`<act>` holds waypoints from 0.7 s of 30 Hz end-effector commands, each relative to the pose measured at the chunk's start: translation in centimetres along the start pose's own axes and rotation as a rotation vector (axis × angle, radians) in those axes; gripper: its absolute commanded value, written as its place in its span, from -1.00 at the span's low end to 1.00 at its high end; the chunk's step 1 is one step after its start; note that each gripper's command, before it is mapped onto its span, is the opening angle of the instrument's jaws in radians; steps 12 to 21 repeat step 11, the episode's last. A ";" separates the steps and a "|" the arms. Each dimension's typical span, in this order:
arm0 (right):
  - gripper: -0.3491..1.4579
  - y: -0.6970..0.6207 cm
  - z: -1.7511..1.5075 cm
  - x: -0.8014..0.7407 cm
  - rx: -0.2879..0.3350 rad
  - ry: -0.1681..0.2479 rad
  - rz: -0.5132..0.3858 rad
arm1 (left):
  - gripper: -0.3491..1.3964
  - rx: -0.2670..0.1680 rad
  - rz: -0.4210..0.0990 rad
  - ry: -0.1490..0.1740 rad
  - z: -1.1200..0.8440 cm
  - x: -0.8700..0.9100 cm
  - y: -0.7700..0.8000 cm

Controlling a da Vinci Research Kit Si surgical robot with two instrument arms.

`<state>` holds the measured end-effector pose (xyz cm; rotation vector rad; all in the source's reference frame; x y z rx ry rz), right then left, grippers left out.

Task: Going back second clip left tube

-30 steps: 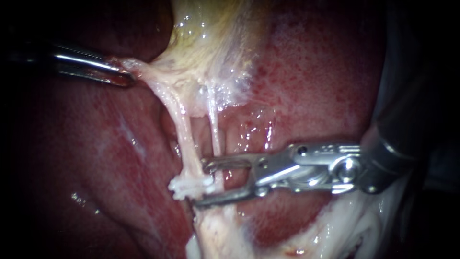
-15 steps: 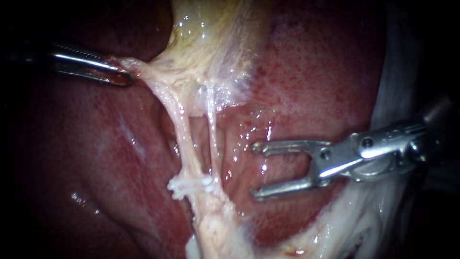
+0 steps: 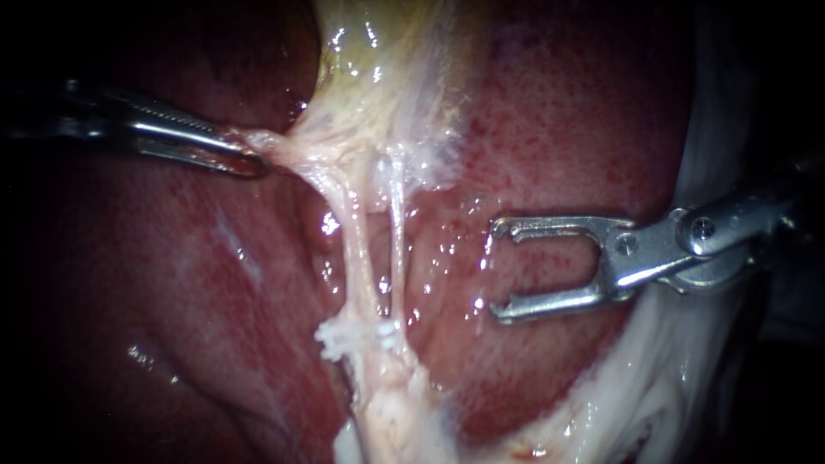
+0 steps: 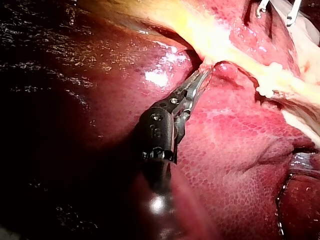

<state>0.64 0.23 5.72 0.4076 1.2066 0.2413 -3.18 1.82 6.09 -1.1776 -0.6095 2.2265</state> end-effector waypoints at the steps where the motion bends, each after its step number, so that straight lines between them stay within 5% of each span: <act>1: -0.06 0.00 0.01 0.00 0.004 0.000 -0.006 | -1.00 0.001 0.001 -0.005 0.03 -0.02 -0.02; 21: -0.06 -0.01 0.00 0.01 0.013 0.002 -0.013 | -1.00 -0.004 0.008 -0.006 0.06 -0.05 -0.05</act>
